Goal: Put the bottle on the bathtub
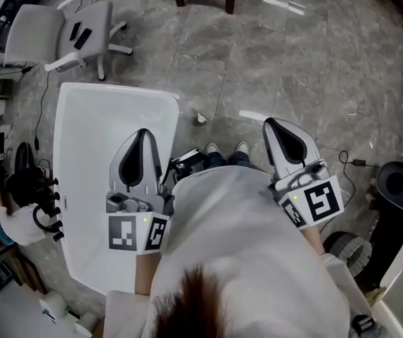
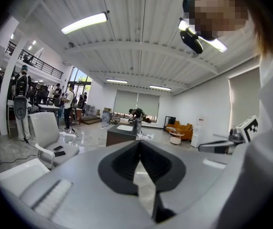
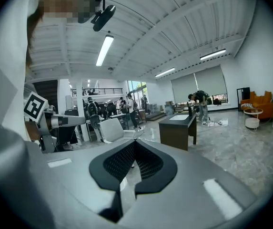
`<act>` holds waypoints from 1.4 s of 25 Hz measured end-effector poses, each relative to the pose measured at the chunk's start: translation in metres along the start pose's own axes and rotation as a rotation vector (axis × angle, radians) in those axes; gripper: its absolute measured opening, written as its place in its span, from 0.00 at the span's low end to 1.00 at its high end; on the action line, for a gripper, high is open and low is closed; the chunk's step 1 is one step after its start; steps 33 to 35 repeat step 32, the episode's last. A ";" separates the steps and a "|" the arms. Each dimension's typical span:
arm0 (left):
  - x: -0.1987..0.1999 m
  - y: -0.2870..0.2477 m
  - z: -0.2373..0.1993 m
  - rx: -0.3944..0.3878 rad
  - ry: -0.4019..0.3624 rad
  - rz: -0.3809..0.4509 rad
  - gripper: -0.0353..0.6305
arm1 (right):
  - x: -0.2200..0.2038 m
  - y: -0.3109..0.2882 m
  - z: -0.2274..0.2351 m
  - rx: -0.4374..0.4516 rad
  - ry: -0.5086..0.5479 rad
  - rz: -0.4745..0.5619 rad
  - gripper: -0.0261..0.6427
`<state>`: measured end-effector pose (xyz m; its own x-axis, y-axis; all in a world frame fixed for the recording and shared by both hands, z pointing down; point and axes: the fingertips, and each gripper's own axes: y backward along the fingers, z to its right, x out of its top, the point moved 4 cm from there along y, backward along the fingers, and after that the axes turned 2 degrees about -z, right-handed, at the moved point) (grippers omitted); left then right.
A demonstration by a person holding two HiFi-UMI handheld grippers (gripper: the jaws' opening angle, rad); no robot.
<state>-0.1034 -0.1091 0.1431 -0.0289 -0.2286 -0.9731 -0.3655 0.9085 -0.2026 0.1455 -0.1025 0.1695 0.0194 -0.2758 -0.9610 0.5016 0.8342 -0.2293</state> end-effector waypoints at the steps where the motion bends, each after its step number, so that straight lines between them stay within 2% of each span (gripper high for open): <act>1: 0.000 0.001 -0.001 0.000 -0.001 0.000 0.13 | 0.000 0.001 -0.001 -0.003 -0.002 0.002 0.04; 15: -0.001 0.005 -0.007 -0.007 -0.025 -0.005 0.13 | 0.000 0.004 -0.009 -0.030 -0.021 0.019 0.04; 27: -0.004 0.015 -0.028 0.020 -0.026 -0.002 0.13 | -0.003 -0.004 -0.022 -0.032 -0.016 0.027 0.04; 35: 0.001 0.009 -0.023 0.014 -0.028 -0.002 0.13 | 0.001 -0.003 -0.015 -0.037 -0.020 0.029 0.04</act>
